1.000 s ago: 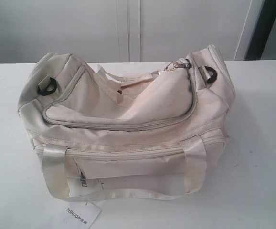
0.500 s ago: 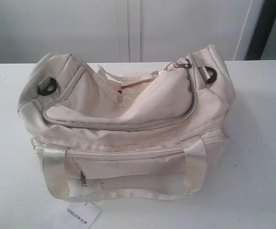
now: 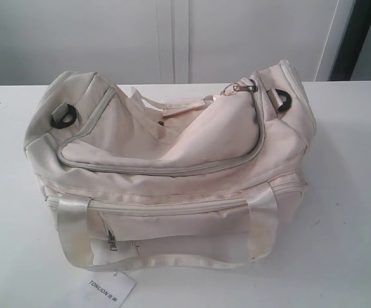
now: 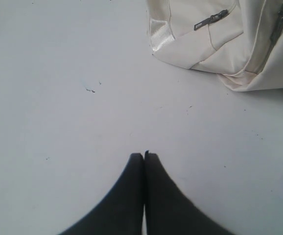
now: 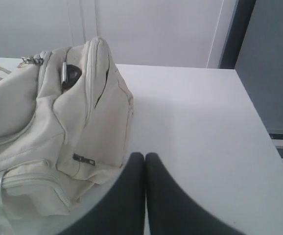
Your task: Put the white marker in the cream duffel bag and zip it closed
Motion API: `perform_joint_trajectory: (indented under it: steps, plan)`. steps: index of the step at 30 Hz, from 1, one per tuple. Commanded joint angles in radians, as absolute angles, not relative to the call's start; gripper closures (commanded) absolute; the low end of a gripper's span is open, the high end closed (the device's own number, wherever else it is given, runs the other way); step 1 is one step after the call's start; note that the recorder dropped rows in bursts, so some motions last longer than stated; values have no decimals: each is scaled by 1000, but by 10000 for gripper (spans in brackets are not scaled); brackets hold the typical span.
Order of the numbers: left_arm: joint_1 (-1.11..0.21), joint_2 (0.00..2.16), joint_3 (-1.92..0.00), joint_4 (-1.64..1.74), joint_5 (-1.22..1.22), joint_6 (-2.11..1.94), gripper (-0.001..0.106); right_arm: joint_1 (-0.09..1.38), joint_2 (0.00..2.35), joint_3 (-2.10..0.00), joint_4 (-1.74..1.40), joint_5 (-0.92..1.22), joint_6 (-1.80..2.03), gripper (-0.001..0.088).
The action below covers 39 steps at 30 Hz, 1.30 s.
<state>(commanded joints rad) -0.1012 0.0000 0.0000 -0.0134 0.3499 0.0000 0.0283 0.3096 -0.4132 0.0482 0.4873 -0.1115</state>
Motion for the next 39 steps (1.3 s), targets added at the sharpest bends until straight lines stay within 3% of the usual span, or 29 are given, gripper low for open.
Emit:
perform_joint_trajectory:
  steps: [39]
  plan:
    - [-101,0,0,-13,350,0,1053,28,300,-219,-37,278,-70,868]
